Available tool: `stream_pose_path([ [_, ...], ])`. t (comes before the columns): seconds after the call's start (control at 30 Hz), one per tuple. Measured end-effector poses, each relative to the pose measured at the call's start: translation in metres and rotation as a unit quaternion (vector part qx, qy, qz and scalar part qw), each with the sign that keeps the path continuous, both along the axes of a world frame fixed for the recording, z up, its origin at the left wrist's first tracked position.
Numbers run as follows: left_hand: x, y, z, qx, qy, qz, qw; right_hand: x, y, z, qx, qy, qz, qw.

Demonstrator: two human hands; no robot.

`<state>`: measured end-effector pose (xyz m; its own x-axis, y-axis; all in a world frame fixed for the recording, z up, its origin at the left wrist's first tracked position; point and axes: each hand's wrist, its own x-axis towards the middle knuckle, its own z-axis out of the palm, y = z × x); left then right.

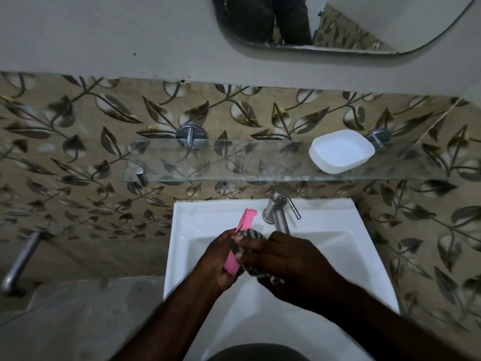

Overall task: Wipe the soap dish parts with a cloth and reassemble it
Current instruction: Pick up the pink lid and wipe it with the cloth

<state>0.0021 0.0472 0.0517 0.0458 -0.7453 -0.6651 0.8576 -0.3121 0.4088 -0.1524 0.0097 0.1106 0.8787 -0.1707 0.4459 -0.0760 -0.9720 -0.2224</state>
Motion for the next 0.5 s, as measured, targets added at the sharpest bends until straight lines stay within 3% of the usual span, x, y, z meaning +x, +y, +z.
stream_pose_path([
  [0.07,0.001,0.001,0.003,-0.010,-0.001,-0.003,1.000,0.002,-0.002,0.003,0.016,-0.013,-0.032,0.999],
  [0.23,0.006,0.007,0.002,-0.025,-0.057,-0.002,0.998,0.003,0.011,-0.007,0.013,0.031,0.036,0.999],
  [0.4,0.005,0.001,0.014,-0.012,-0.156,-0.005,0.988,0.011,-0.004,0.004,0.117,-0.054,-0.097,0.987],
  [0.5,0.007,0.004,0.015,-0.034,-0.113,-0.005,0.993,0.010,0.009,0.005,0.071,-0.014,-0.039,0.997],
])
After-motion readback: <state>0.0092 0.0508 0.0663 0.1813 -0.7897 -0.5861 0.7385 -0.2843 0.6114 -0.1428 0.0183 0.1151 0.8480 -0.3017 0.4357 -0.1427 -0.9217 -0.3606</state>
